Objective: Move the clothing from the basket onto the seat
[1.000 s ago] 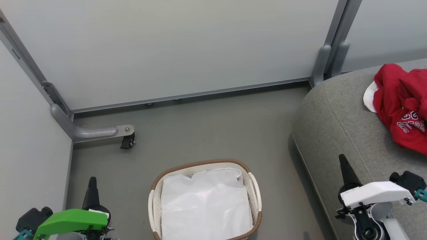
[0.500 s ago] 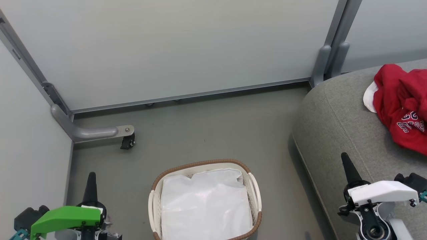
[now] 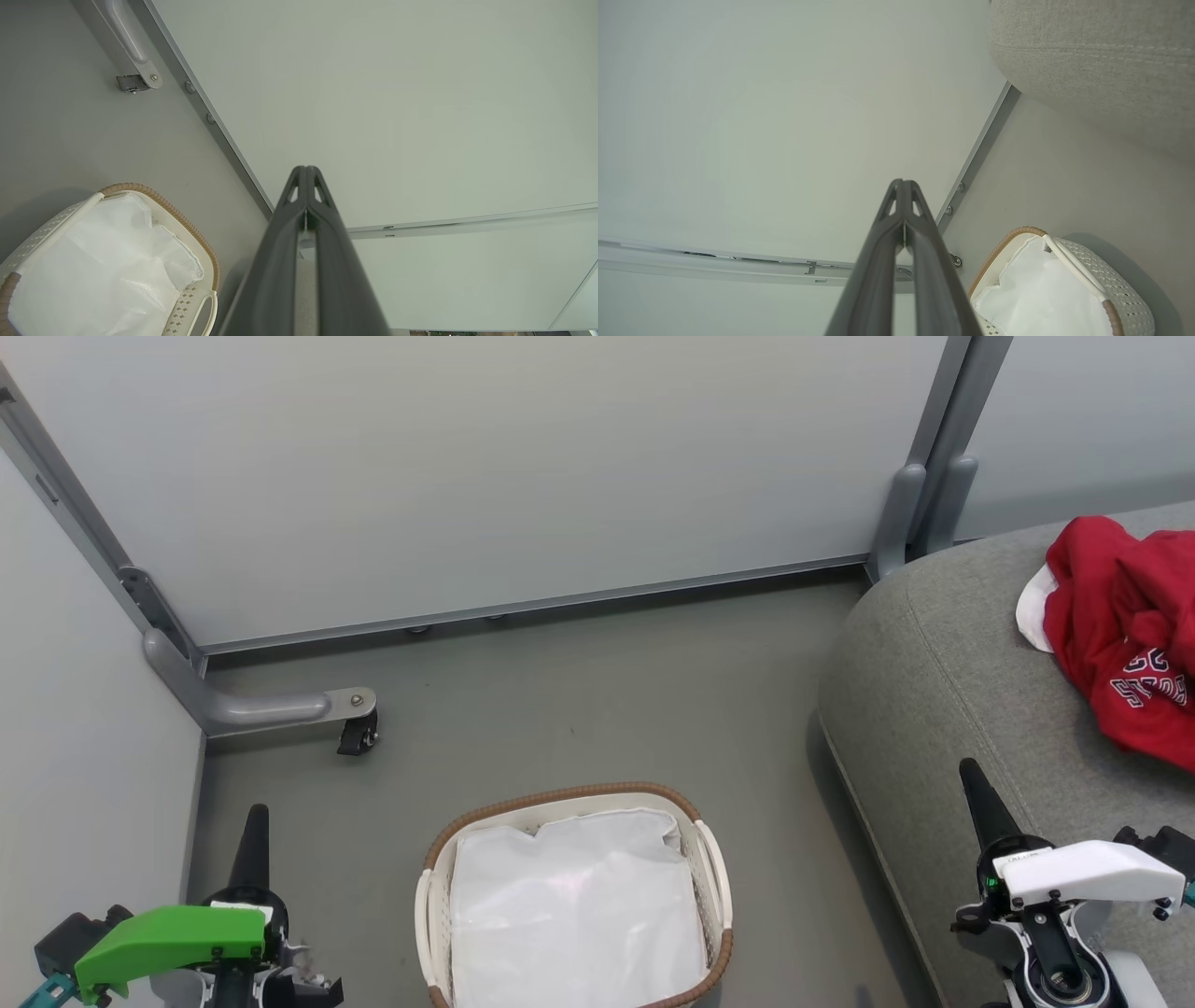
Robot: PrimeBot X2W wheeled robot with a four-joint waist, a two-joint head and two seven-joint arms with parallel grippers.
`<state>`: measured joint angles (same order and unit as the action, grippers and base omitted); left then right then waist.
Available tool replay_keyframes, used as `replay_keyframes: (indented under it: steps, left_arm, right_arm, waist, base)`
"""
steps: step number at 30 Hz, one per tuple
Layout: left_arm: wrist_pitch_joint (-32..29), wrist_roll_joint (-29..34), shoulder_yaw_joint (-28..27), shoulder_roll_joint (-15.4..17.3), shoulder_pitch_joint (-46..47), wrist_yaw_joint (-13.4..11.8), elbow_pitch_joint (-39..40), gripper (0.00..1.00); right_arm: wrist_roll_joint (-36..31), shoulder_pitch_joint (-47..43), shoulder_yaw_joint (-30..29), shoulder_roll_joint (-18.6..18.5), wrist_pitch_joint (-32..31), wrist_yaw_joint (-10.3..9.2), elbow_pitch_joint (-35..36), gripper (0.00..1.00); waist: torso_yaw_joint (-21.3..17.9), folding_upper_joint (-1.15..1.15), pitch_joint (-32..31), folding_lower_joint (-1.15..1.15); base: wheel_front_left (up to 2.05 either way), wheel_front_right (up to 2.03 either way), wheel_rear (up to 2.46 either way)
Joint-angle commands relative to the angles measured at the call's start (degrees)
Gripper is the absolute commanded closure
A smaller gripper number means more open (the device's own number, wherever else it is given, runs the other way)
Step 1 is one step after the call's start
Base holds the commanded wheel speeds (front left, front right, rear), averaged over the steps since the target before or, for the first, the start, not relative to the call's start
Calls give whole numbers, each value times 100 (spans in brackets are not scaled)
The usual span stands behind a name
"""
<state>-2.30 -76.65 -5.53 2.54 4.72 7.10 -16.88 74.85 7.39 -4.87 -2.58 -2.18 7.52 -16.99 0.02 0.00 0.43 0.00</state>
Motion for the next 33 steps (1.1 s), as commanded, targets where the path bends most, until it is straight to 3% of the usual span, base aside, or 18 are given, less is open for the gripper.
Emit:
replay_keyframes:
  steps: [1, 33]
  left_arm:
    - [-27, -150, -28, 44, 129, 32, 67, 100]
    - [-408, -1457, -106, 52, 187, 52, 281, 100]
  right_arm:
    - [143, -50, -28, -34, -47, -3, 74, 100]
    - [1623, -138, -168, -45, -418, -3, 293, 100]
  waist:
    - [0, 0, -1, 0]
    - [-2, 0, -23, 0]
  base:
    - [0, 0, 0]
    - [0, 0, 0]
